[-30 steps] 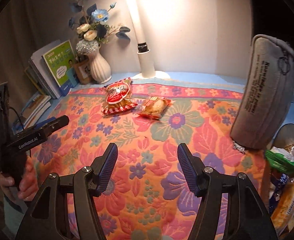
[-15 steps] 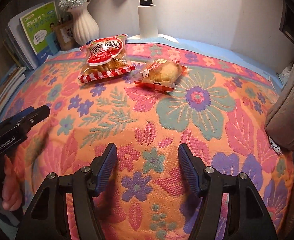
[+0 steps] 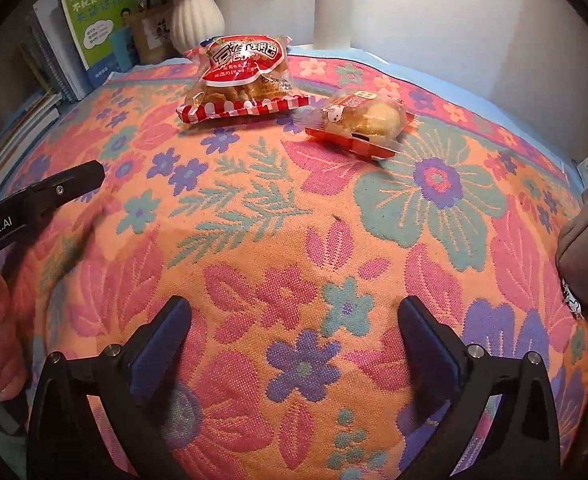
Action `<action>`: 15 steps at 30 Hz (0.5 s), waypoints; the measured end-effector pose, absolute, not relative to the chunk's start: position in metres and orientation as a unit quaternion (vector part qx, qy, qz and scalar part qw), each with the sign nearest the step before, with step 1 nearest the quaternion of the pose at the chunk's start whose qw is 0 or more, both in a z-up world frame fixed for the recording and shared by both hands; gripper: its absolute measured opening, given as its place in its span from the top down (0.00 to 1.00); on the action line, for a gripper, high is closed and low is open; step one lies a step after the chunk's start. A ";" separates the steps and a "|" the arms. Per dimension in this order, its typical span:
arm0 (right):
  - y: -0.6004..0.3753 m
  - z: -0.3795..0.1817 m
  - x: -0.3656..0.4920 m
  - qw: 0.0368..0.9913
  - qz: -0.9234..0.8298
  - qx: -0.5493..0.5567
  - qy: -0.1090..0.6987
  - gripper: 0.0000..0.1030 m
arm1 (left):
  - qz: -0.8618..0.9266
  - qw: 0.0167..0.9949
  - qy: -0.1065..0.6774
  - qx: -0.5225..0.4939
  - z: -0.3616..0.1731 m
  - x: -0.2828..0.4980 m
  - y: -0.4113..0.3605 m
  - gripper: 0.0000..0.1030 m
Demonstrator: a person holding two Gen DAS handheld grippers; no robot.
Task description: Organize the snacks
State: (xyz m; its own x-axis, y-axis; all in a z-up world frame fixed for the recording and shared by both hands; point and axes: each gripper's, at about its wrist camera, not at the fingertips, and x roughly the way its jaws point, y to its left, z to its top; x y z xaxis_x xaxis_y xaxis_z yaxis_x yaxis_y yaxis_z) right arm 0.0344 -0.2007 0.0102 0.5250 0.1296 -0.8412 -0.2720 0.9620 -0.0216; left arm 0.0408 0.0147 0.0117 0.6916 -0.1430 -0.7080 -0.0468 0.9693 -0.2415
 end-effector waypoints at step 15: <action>-0.200 0.009 0.033 0.870 0.116 -0.077 0.473 0.00 | -0.041 0.902 0.402 -0.150 0.007 0.044 0.022 0.34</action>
